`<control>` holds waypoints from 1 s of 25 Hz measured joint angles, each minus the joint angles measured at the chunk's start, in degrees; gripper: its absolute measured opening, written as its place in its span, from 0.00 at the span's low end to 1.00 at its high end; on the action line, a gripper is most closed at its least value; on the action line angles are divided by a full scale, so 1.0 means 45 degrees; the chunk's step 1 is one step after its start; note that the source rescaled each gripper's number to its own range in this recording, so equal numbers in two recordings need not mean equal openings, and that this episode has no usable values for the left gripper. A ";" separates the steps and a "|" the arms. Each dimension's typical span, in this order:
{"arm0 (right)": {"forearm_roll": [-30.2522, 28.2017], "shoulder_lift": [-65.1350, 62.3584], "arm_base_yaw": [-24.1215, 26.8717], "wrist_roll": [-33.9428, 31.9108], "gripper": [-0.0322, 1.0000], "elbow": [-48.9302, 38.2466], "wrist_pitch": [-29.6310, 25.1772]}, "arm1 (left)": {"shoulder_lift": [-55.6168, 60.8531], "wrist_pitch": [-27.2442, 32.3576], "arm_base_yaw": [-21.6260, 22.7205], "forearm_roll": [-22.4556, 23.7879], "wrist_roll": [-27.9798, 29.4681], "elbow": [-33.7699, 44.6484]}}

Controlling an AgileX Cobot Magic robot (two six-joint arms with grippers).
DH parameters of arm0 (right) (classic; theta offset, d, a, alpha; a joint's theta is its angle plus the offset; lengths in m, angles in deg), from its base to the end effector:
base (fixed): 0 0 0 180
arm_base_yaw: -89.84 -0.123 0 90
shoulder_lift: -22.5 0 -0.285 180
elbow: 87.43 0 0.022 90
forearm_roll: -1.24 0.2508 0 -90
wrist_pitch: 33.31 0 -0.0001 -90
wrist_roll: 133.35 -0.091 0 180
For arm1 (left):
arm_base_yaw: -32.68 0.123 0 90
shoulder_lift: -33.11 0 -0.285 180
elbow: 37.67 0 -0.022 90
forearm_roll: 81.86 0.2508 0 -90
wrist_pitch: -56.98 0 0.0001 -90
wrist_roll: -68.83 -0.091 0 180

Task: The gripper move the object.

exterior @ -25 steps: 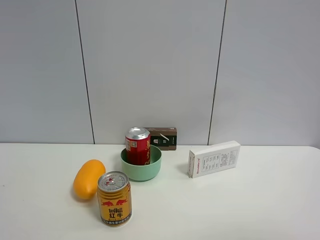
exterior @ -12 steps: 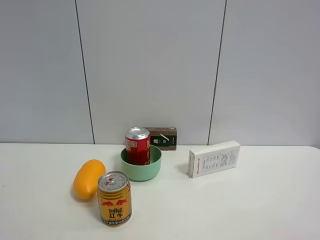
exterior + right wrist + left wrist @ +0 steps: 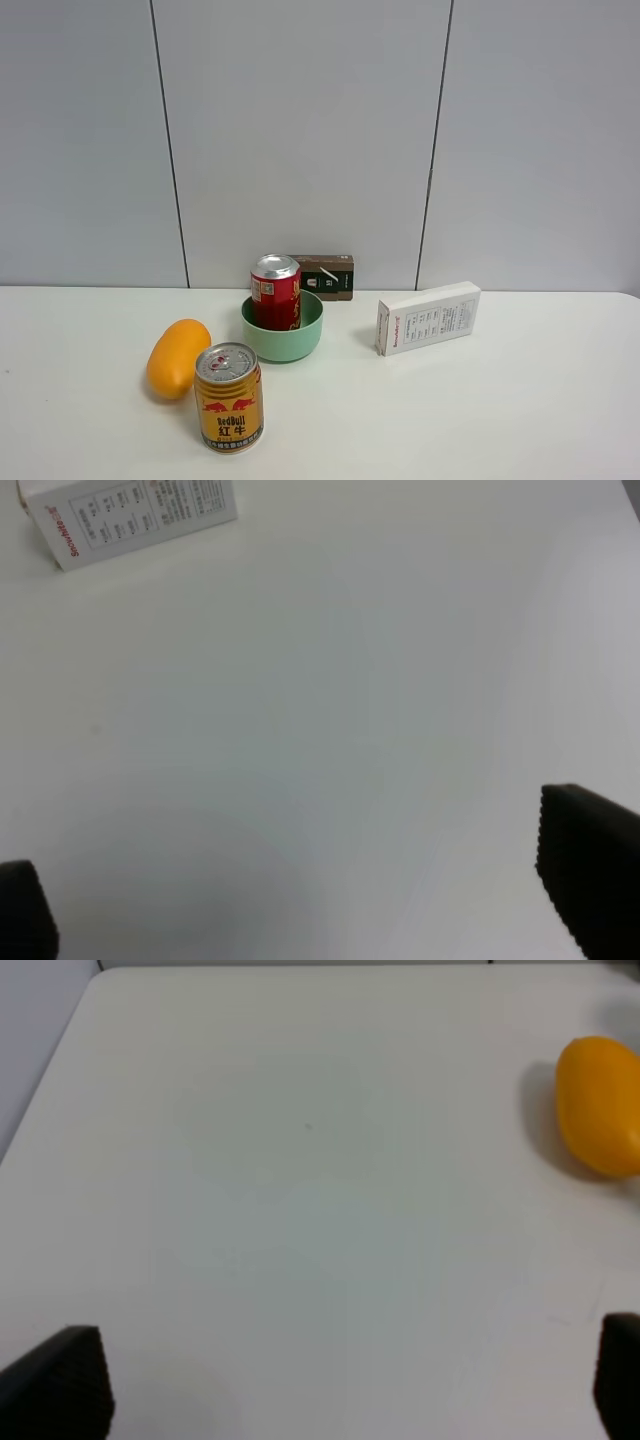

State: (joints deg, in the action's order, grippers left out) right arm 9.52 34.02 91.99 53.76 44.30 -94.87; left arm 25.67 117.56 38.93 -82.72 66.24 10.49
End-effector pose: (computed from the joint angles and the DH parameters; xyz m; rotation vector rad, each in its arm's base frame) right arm 0.0041 0.0114 0.2784 -0.0940 2.1076 0.0789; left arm -0.0063 -0.0019 0.2795 -0.0640 2.0275 0.0795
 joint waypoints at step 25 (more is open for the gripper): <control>0.0000 0.0000 0.0000 -0.0024 1.00 0.0000 0.0139 | 0.0000 0.0000 0.0000 0.0000 0.0015 0.0000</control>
State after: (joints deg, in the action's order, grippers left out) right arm 9.52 34.02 91.99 53.65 44.30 -94.24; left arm 25.67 117.56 38.93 -82.72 66.30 10.49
